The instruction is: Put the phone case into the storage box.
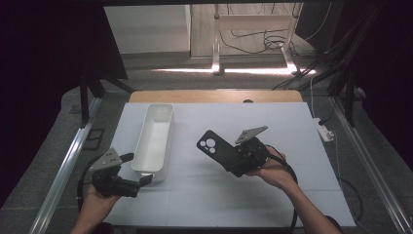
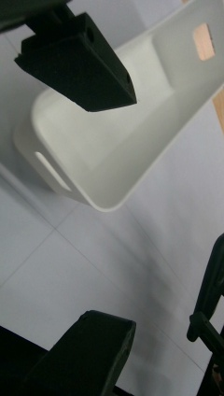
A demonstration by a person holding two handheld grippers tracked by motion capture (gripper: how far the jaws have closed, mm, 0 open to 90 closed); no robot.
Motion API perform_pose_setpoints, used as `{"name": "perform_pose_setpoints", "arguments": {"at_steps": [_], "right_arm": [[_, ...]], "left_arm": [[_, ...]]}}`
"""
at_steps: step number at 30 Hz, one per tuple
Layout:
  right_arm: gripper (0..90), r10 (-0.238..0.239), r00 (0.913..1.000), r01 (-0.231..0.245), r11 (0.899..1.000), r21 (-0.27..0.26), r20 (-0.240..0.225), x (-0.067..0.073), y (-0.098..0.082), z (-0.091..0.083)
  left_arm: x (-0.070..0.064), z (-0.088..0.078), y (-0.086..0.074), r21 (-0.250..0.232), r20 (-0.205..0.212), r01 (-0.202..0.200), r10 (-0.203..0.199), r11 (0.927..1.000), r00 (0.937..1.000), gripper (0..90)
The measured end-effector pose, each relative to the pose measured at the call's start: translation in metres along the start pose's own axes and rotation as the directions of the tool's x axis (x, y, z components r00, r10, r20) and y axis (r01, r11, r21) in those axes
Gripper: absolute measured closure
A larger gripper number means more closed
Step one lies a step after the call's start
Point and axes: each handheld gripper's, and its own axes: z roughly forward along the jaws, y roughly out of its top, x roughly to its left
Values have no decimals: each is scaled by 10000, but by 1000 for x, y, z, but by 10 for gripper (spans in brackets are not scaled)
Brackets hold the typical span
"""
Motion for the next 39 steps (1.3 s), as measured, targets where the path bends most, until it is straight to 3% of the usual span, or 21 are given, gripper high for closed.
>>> {"name": "perform_pose_setpoints", "arguments": {"at_steps": [8,20,39], "right_arm": [[149,58,10000,-59,9996,-288,-38,1,-10,-15],[149,277,9996,-273,9977,-614,54,0,-29,-40],[149,309,9993,-330,9936,-1078,-214,-1,-52,-62]], "left_arm": [[-2,14,15,-70,417,-359,361,9993,9985,0],[-5,39,42,-183,994,-927,941,9955,9906,0],[-19,81,73,-465,2328,-1613,1678,9858,9579,0]]}}
